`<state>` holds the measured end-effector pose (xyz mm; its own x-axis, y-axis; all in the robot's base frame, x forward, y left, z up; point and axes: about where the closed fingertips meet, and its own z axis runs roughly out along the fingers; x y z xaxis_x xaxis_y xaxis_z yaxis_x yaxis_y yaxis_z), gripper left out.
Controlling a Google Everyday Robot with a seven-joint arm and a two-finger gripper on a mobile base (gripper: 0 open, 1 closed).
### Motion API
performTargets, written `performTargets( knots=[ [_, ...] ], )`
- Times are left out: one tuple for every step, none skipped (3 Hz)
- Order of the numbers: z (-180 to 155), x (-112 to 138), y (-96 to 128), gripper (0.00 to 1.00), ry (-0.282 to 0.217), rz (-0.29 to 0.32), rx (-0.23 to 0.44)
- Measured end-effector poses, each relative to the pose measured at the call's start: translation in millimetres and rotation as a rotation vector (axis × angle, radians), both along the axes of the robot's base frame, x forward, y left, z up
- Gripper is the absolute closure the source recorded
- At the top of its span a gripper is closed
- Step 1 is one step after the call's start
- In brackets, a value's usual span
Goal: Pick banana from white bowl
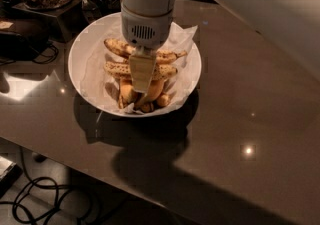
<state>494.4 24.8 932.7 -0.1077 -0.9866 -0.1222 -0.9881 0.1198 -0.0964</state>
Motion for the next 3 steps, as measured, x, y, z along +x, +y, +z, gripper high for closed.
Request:
performTargets(
  knots=[
    [-0.9,3.0,-0.2,0.44,0.001,0.000,-0.002],
    [2.5,6.6,-3.4,0.43,-0.007,-0.001,-0.001],
    [6.2,8.2,-7.4,0.42,-0.017,-0.005,0.001]
  ],
)
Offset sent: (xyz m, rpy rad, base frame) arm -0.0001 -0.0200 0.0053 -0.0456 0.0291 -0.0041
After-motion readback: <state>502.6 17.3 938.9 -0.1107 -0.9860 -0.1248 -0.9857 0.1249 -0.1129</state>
